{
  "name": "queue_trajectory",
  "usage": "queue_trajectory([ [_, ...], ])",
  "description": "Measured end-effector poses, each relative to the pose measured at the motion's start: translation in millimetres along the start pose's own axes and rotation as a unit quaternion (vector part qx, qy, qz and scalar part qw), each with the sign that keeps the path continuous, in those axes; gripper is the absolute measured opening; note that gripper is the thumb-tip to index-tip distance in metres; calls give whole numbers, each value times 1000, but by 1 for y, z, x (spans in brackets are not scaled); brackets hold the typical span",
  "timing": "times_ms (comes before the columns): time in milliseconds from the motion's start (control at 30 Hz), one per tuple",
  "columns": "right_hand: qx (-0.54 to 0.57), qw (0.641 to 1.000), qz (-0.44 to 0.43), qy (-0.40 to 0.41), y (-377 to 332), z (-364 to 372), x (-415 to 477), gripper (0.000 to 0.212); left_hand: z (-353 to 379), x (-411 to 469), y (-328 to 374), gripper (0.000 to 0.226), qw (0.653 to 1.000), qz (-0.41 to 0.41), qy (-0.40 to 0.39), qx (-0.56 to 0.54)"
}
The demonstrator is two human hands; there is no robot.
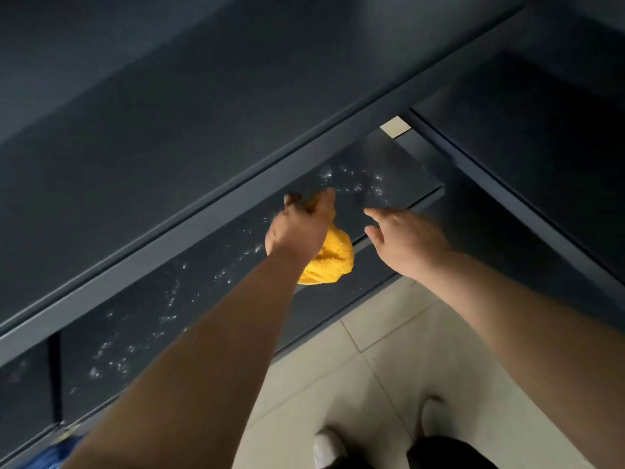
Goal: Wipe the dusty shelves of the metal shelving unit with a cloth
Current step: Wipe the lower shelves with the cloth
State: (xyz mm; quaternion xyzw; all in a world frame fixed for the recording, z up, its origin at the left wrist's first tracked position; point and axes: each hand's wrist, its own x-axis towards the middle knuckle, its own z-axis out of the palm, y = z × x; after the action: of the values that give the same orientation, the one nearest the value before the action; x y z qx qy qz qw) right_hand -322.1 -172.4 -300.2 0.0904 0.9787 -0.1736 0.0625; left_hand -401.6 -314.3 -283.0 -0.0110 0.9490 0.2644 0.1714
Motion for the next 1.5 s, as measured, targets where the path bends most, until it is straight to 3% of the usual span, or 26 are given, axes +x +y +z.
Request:
queue_trajectory([
  [167,2,999,-33,21,1,25,45,40,17,53,-10,60,988,36,85,-124],
  [267,3,996,-64,61,1,47,70,37,33,79,-27,47,982,47,88,-159],
  [400,-27,989,-122,77,6,80,99,46,51,108,-67,20,992,110,20,53],
  [467,-85,981,-160,66,7,98,110,51,60,114,-79,24,977,133,25,166],
  [533,-115,979,-159,55,8,113,117,55,69,115,-81,32,967,148,51,200],
  [667,-97,977,-155,108,14,124,118,51,72,117,-84,29,979,138,67,137],
  [833,-88,968,-137,192,21,122,116,21,65,116,-88,31,983,143,77,82],
  [967,-78,959,-130,238,30,123,107,20,69,107,-76,30,975,124,133,126],
  [1067,-77,951,-129,269,46,117,102,20,86,96,-54,51,983,109,70,130],
  [1167,-101,960,-84,246,72,107,103,31,112,90,-40,79,983,80,8,165],
  [1267,-104,970,-46,215,94,102,106,41,130,95,-44,75,962,111,46,247],
  [1500,-90,979,-46,174,124,105,110,50,128,145,-46,62,960,155,86,219],
])
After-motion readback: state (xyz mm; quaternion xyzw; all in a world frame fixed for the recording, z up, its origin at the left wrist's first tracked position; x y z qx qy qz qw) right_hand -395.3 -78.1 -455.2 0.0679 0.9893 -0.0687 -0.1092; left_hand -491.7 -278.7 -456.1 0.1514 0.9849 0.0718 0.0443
